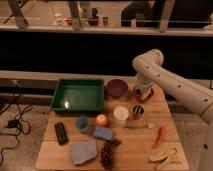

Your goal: Wipe red bowl with brush

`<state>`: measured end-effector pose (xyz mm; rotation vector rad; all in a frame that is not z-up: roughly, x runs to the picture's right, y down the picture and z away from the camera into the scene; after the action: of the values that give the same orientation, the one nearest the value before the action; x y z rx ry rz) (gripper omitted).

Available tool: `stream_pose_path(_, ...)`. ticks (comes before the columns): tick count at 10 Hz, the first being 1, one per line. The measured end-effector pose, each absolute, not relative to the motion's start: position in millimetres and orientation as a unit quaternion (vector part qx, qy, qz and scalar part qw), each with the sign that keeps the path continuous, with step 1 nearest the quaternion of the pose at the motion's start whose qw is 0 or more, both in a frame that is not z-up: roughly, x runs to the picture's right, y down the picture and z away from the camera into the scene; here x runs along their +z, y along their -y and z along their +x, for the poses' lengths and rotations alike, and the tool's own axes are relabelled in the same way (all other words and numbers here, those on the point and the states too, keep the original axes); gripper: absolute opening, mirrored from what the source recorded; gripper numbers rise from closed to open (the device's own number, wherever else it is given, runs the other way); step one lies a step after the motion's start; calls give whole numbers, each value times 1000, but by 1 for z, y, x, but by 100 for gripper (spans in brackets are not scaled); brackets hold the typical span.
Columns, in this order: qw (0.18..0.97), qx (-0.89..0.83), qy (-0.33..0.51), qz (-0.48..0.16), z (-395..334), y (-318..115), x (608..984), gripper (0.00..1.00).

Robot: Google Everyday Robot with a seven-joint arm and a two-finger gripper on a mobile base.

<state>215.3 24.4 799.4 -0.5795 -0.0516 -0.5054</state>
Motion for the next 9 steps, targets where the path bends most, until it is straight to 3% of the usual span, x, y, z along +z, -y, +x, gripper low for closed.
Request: stream_pose_path(9, 922, -276, 28, -270, 196, -6, 825, 0)
